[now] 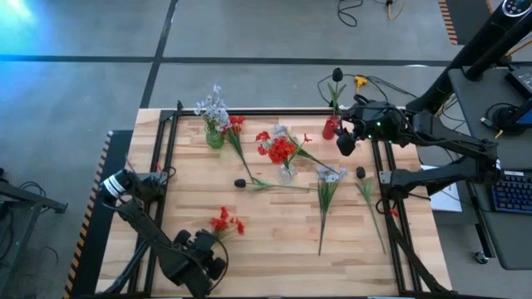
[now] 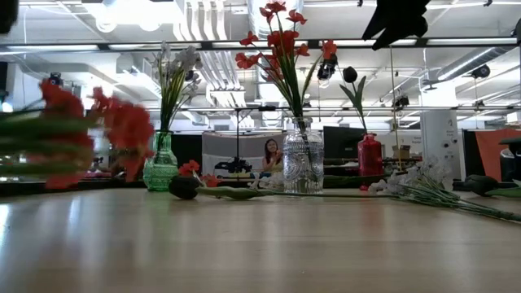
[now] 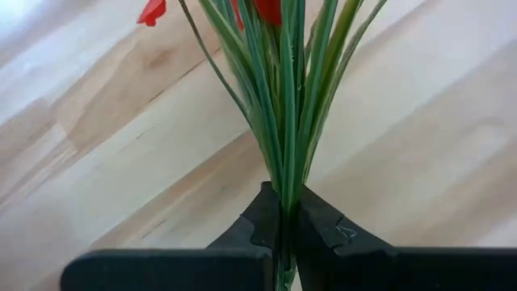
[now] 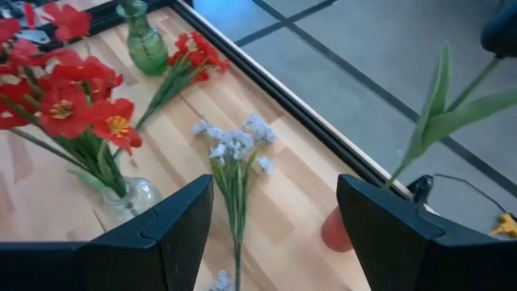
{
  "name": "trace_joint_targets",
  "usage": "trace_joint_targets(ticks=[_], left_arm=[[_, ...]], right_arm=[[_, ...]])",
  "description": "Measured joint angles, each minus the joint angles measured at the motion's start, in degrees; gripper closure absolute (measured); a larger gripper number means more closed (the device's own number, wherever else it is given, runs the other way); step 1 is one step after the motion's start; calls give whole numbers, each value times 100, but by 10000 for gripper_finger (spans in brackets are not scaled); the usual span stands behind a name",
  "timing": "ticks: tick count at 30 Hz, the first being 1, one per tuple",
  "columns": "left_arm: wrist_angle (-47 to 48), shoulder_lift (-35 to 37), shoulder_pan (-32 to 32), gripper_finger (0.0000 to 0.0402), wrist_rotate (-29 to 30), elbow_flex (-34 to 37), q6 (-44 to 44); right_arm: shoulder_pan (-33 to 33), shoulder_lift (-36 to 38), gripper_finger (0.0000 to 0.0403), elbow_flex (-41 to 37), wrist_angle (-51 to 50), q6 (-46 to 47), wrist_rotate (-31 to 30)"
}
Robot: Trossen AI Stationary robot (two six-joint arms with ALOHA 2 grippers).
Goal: Sort flowers into vase by color
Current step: Put the bottom red flower into the transparent vase
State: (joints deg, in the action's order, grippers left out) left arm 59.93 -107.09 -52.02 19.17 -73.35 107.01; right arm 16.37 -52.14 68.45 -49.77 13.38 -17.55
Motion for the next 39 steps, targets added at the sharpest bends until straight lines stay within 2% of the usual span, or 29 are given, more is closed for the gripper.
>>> trace_joint_targets(ticks=[4,9,16,22,34,39], left_arm=[[31,31,-174,400,732,-203,-79],[34,31,-232,400,1377,-343,-365],[-80,33,-219,400,2548,-568,-1348],[-64,35,-230,400,3809,-779,-2169],[-96,37,-134,401,5368,-1008,-3559],[-95,37,-15,401,5515,-1026,-3777]], right_arm=[[-139,0,152,0,163,-63,1],[-337,0,154,2,300,-176,3],[-775,7,144,-23,385,-229,19],[-1296,79,144,-125,615,-251,19],[-2460,111,140,-286,1139,-281,1],[-2767,116,144,-289,1292,-283,-1]])
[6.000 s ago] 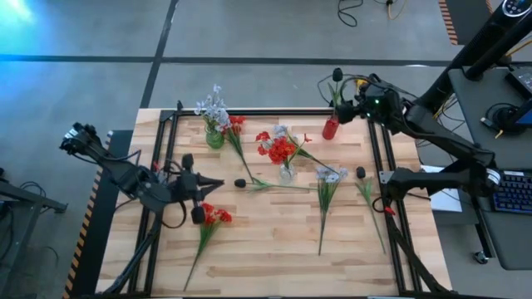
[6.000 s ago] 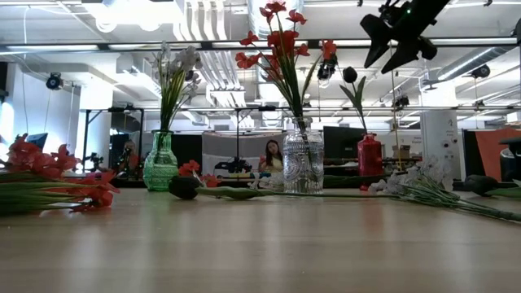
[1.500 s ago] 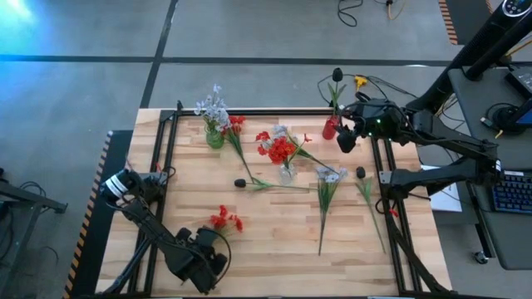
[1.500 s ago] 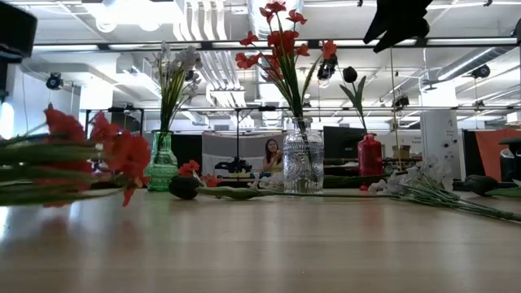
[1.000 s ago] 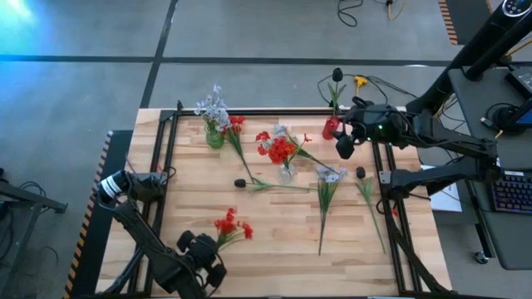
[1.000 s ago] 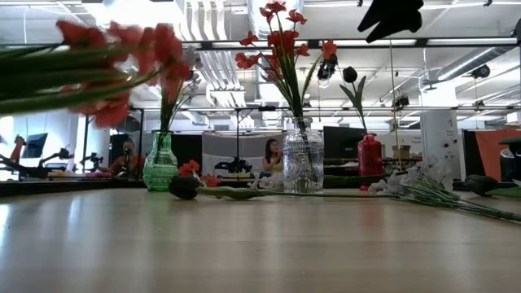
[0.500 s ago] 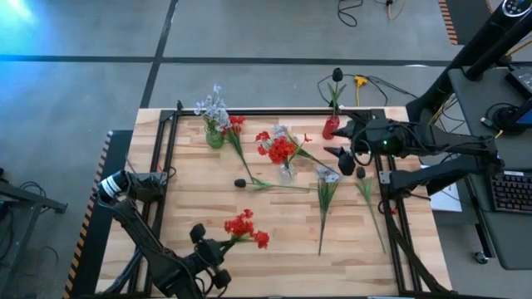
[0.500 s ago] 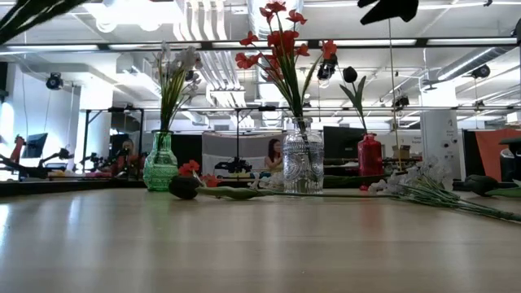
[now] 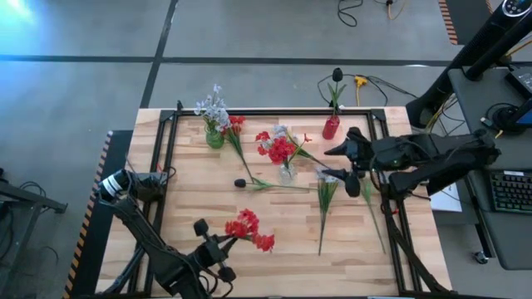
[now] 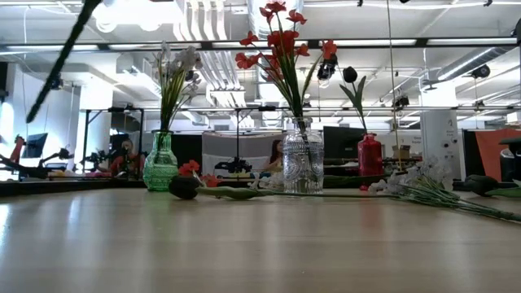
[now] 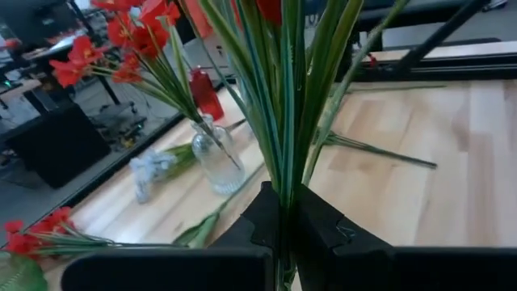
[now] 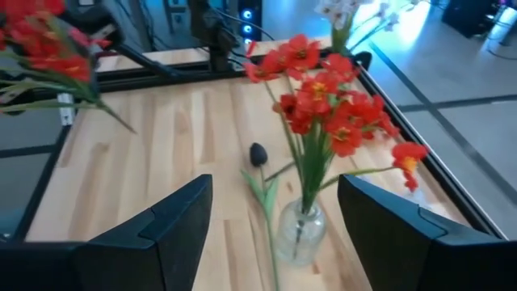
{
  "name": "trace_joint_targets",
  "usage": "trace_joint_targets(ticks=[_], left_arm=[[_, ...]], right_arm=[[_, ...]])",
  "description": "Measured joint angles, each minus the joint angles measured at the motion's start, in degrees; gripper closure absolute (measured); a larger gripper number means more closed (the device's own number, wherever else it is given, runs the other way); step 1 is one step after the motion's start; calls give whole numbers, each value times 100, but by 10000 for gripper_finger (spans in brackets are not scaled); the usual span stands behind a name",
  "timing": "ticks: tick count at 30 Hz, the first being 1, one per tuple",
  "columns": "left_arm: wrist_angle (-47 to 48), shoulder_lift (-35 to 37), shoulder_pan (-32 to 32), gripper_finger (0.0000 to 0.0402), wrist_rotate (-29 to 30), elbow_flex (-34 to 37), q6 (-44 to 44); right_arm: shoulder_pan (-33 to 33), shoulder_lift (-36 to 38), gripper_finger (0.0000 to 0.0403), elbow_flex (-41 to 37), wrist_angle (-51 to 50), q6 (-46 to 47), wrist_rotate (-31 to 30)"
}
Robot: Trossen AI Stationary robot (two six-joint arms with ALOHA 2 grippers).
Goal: Sort flowers into vase by color
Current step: Put the bottom red flower into the transparent vase
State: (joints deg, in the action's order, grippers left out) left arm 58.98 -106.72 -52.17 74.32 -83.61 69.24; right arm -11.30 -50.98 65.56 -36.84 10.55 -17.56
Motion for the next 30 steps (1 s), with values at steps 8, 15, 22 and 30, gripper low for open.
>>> trace_joint_targets(ticks=[8,15,22,30], left_arm=[[-54,0,381,401,1,-47,-741],[-96,0,655,401,-290,-576,-2287],[-243,0,681,401,-471,-1212,-3726],[-1953,2,822,401,-1784,-1373,-6205]], right_arm=[[-97,-2,143,0,38,-9,-2],[-97,-2,143,0,33,-57,-2],[-97,-2,148,0,31,-116,-2],[-97,-2,140,0,29,-146,-2]])
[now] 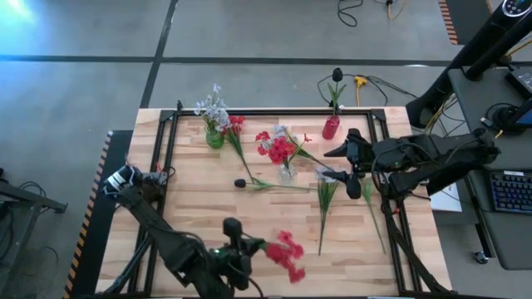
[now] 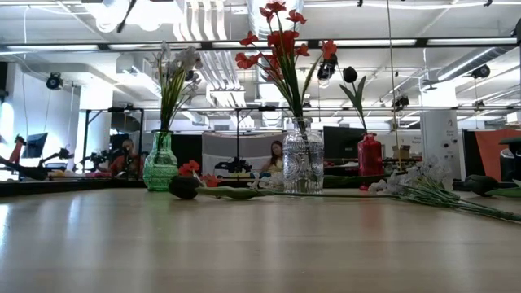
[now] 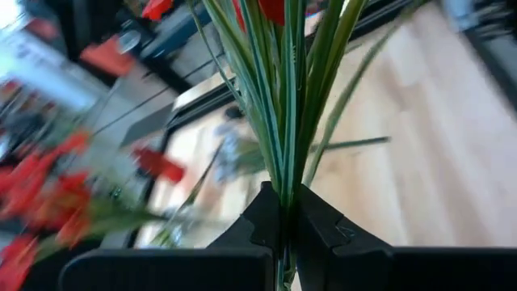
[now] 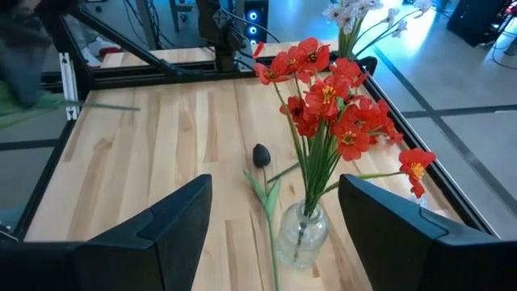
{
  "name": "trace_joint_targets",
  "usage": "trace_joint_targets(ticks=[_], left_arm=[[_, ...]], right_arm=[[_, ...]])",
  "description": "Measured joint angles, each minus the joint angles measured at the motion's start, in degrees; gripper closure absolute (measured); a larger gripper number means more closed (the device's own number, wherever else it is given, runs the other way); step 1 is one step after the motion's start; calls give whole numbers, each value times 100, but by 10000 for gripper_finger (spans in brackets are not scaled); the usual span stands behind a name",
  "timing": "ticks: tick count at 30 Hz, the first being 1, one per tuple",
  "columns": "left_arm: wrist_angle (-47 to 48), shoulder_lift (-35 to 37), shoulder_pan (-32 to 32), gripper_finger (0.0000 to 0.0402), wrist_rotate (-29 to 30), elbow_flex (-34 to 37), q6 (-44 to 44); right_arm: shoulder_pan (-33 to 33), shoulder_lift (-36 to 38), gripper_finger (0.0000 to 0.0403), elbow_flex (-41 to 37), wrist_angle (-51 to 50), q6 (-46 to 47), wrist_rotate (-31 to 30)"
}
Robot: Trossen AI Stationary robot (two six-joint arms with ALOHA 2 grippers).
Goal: Sort flowers into vase by color
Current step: Put the bottom red flower into the transparent vase
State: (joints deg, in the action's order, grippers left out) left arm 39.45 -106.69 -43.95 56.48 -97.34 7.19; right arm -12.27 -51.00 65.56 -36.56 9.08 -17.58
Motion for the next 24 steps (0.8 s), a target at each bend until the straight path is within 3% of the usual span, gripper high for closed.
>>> trace_joint_targets(ticks=[4,11,24], left_arm=[[-840,0,243,401,-545,242,-840],[-2350,17,623,401,-1204,1079,-1365],[-7225,498,713,402,-1213,3662,-2250]], right_arm=[[0,0,143,0,-2,-7,2],[-96,0,148,-8,-62,-15,153],[-364,-15,136,-606,581,-75,150]])
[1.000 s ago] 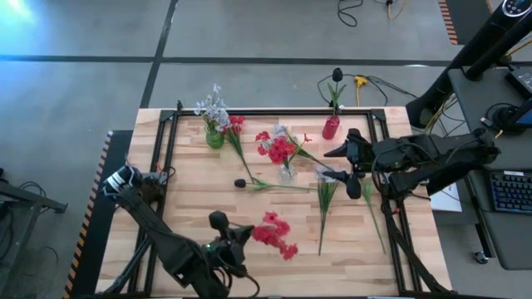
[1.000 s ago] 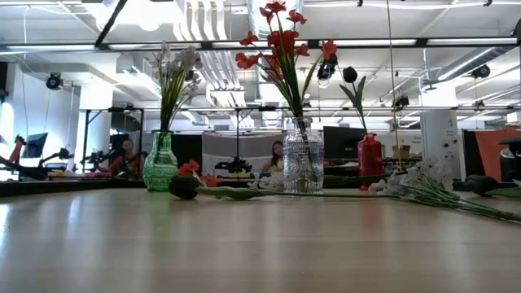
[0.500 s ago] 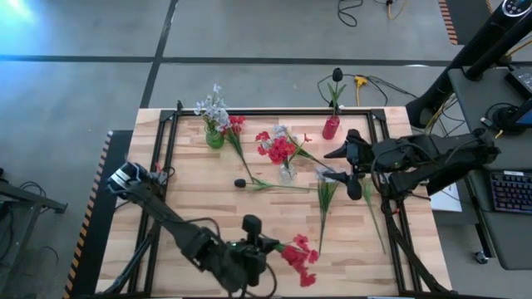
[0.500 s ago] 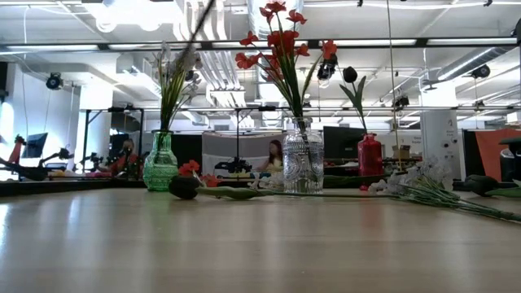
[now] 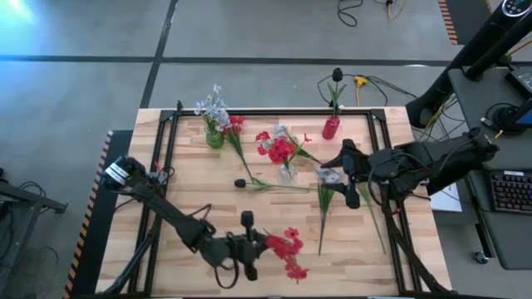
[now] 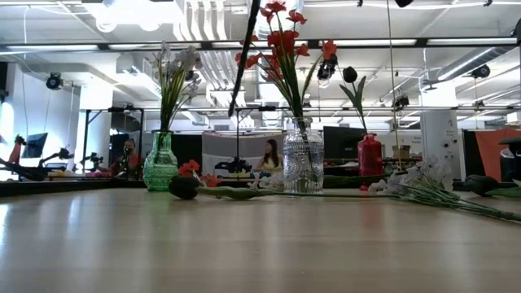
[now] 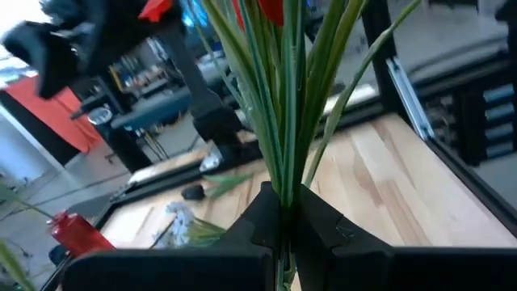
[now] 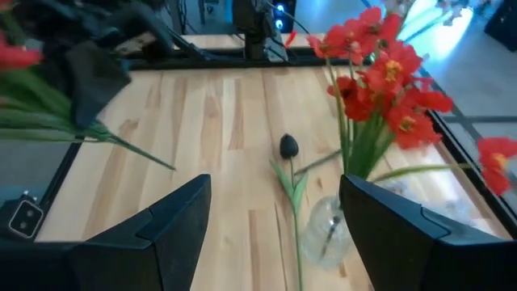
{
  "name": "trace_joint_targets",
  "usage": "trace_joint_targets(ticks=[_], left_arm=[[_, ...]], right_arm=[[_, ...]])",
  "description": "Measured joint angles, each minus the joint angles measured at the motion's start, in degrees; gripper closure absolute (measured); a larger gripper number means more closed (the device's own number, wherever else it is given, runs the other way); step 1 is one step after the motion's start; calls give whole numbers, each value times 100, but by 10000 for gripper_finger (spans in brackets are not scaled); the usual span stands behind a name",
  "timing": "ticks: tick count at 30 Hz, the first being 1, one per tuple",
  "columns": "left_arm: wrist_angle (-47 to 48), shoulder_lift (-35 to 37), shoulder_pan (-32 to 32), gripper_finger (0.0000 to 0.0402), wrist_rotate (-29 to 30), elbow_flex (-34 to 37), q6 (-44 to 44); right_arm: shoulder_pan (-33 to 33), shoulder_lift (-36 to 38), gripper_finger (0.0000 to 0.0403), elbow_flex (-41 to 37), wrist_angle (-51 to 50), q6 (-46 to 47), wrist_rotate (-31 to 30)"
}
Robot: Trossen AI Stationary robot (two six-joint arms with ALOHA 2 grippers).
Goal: Sort flowers into vase by color
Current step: Put the bottom red flower into the transparent vase
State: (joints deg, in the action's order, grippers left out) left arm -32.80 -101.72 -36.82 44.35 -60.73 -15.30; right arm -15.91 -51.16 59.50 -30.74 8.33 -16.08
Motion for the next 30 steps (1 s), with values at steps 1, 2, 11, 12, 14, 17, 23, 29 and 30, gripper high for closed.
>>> trace_joint_targets(ticks=[1,2,11,12,14,17,23,29,30], left_arm=[[-307,38,18,402,-1,158,-60],[-595,78,37,402,1,324,-126],[-2684,160,182,401,10,1330,-523],[-2810,160,195,401,9,1400,-526],[-3078,160,229,401,10,1518,-527],[-3565,160,285,401,17,1621,-525],[-3855,160,393,401,19,1614,-509],[-3838,152,400,401,17,1545,-503],[-3830,152,404,401,15,1545,-503]], right_arm=[[-24,0,136,-90,170,-48,0],[-53,-2,137,-200,351,-104,0],[-446,-38,133,-1190,2436,-812,8],[-491,-45,133,-1288,2585,-854,11],[-560,-112,133,-1443,2848,-906,14],[-640,-321,130,-1593,3018,-851,22],[-688,-1141,129,-1604,3808,-751,17],[-686,-2039,126,-1604,4929,-899,2],[-683,-2162,127,-1604,5144,-902,-4]])
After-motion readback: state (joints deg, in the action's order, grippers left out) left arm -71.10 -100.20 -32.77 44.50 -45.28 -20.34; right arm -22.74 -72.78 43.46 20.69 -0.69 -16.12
